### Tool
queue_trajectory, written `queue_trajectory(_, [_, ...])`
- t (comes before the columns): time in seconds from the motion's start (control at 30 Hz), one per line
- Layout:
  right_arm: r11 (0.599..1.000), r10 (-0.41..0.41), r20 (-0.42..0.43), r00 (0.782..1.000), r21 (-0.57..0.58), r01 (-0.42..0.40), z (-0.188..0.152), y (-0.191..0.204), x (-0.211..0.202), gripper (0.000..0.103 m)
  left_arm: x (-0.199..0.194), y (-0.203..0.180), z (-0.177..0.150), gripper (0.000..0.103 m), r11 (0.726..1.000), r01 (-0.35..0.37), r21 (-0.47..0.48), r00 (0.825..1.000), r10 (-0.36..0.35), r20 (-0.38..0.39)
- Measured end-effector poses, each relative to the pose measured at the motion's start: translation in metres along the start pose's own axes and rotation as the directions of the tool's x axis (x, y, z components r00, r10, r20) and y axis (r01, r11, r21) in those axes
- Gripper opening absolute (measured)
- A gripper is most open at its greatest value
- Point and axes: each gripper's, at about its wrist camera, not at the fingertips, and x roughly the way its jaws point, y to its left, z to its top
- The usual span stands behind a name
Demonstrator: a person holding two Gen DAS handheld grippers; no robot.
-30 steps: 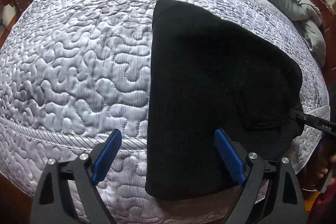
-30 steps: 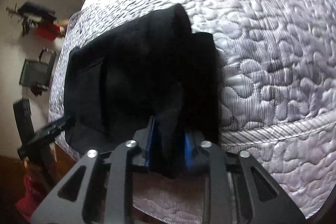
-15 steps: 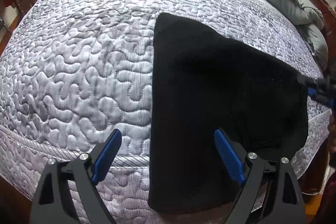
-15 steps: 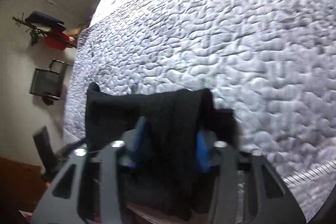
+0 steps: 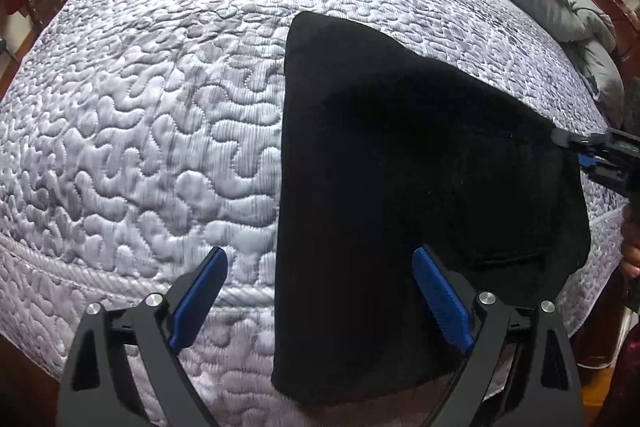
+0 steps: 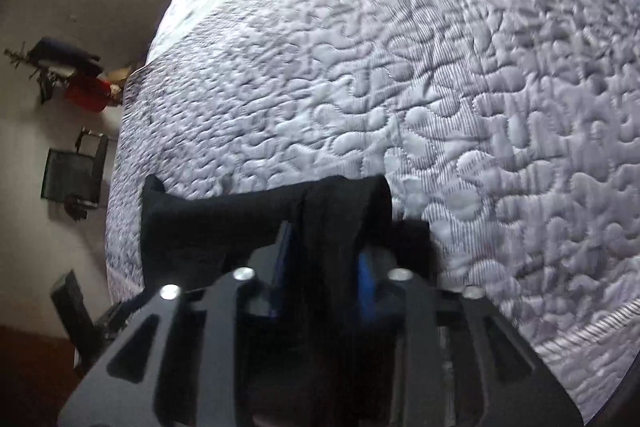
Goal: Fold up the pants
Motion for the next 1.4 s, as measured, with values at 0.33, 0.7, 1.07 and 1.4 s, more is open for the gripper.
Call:
queue_trajectory(0.33, [0.997,0.052,-0.069,0.996,-0.056,-0.056,-0.085,-0.003,-0.036,0.068,-0.006,0.013,-0.030,0.094,0.995,0.088,-0.053,0.995,-0.090,-0.032])
queue_trajectory(0.7, [0.998,0.058,-0.082,0.995,-0.026,-0.061,-0.097,-0.010,-0.020,0.059,0.003,0.001,-0.027,0.094,0.994,0.087,-0.064,0.995,-0.090,-0.046])
queue_trajectory(1.07, [0.996,0.057,-0.075,0.996,-0.067,-0.063,-0.094,-0.001,-0.018,0.021,0.004,-0.022,-0.019,0.094,0.999,0.037,-0.001,0.999,-0.037,-0.038])
queue_trajectory(1.4, [0.999,-0.021,-0.078,0.997,-0.034,0.019,-0.097,-0.021,-0.010,0.021,0.018,-0.027,-0.012,0.095,0.999,0.034,0.005,0.998,-0.033,-0.061])
